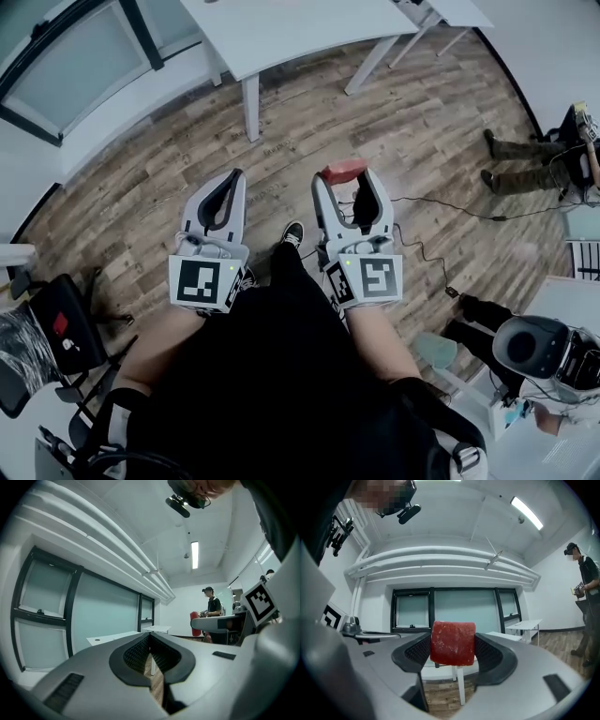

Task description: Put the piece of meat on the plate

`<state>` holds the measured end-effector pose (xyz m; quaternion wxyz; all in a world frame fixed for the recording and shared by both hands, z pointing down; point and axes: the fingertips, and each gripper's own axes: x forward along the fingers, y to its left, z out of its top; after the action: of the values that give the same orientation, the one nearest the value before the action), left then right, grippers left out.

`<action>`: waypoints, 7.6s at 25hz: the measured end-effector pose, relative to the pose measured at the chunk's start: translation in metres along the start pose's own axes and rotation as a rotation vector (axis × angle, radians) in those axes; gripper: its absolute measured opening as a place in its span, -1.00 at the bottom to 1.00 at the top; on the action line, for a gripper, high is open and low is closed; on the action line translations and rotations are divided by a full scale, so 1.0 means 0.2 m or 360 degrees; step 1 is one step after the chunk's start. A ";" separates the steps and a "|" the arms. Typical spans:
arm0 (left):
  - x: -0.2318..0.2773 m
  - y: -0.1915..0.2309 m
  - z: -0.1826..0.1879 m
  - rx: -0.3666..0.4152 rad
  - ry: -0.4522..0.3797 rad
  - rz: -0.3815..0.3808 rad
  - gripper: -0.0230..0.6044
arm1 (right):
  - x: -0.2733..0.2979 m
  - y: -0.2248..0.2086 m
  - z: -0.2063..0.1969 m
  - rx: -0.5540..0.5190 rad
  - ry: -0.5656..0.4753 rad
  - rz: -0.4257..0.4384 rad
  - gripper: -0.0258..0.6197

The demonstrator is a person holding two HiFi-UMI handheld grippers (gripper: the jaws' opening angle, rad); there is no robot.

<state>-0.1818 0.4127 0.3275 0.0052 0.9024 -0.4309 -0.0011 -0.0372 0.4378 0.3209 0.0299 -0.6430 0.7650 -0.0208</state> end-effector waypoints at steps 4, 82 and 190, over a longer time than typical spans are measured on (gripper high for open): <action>0.22 -0.01 -0.01 0.0000 0.0014 0.0005 -0.92 | 0.15 -0.14 0.00 0.0012 0.0011 0.0024 -0.02; 2.05 0.96 0.03 -0.0004 -0.0021 -0.0055 -0.92 | 2.06 -0.68 -0.01 -0.0001 0.0104 0.0175 -0.02; 3.84 1.90 -1.04 -0.0131 0.0630 0.0075 -0.92 | 4.04 -1.32 -1.18 0.0078 0.0908 0.0249 -0.02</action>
<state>0.0067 -0.4222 0.5423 0.1267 0.8736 -0.4421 0.1589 0.0671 -0.4058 0.5602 -0.1692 -0.5493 0.7890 -0.2169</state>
